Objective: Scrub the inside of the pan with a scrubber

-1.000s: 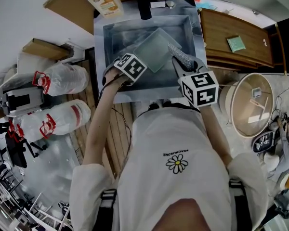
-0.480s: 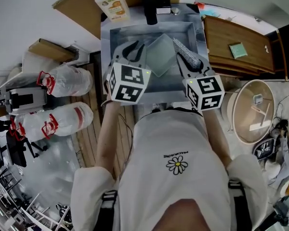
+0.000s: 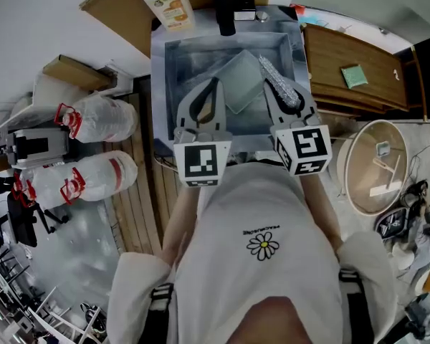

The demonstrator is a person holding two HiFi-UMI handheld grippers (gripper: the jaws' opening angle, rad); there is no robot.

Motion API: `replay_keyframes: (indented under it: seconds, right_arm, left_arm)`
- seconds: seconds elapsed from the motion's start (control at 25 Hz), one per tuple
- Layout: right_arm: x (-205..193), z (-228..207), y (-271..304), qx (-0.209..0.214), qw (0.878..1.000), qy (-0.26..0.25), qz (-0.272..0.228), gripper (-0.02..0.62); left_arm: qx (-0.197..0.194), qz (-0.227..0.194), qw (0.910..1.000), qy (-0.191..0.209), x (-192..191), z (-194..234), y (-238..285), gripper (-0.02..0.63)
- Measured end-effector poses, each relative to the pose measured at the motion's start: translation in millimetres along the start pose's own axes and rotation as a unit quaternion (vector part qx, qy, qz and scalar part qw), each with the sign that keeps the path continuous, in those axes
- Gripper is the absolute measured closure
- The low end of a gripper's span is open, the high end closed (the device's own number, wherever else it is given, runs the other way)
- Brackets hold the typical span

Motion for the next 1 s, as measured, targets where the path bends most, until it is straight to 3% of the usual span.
replay_keyframes:
  seconds: [0.32, 1.0]
  right_arm:
    - [-2, -2, -4, -0.008, 1.000, 0.006, -0.004, 0.535]
    - [-2, 1, -2, -0.015, 1.000, 0.005, -0.008, 0.535]
  left_arm:
    - [0.002, -0.002, 0.9999, -0.017, -3, 2, -5, 0.591]
    - [0.014, 0.005, 0.9998, -0.013, -11, 14, -7, 0.591]
Point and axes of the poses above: the fingertips, and each gripper's own axes: y forward along the fingers, z to its left, x out of its top, the point moved 9 cm from there along -y, backward along the fingers, and after that the axes turned 9 degrees about y, right-handed, at the moved point
